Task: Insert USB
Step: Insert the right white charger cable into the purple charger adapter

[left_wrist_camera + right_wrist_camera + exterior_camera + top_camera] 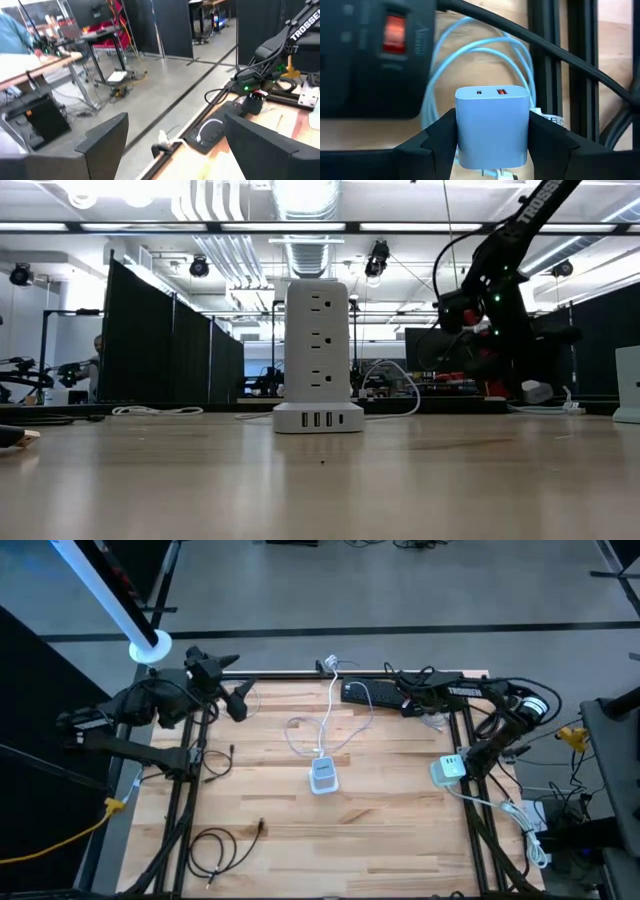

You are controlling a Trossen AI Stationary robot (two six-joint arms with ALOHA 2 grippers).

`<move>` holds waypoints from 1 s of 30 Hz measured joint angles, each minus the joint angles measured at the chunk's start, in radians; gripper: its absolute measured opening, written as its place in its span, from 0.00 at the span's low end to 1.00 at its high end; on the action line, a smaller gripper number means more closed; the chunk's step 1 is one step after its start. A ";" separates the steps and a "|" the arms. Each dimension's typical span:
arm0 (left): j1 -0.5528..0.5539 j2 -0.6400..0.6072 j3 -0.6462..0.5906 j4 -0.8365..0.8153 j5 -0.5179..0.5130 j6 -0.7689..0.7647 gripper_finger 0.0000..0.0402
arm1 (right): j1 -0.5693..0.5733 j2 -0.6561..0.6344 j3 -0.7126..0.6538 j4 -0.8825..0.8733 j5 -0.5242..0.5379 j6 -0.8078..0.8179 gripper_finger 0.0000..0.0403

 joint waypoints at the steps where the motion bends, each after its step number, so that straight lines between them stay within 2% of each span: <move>1: 0.000 0.001 0.000 -0.004 0.000 -0.005 0.78 | 0.000 0.012 0.000 0.024 -0.003 -0.008 0.47; 7: 0.000 0.011 0.000 0.009 0.000 0.022 0.78 | 0.024 0.069 -0.022 0.058 -0.012 -0.036 0.47; 13: 0.000 0.014 0.000 0.022 0.000 0.023 0.78 | 0.150 0.032 -0.072 0.044 -0.031 -0.021 0.47; 15: 0.000 0.014 0.000 0.038 0.000 0.023 0.78 | 0.215 -0.002 -0.076 0.033 -0.079 -0.012 0.47; 20: 0.000 0.017 0.000 0.111 -0.001 0.051 0.78 | 0.401 -0.100 -0.078 0.071 -0.304 0.094 0.47; 22: 0.000 0.019 0.000 0.151 -0.001 0.084 0.78 | 0.475 -0.131 -0.079 0.100 -0.348 0.125 0.47; 26: 0.002 0.034 0.000 0.327 -0.001 0.197 0.78 | 0.628 -0.196 -0.078 0.189 -0.413 0.252 0.47; 30: 0.008 0.081 0.000 0.632 0.011 0.367 0.78 | 0.771 -0.281 -0.077 0.218 -0.357 0.442 0.47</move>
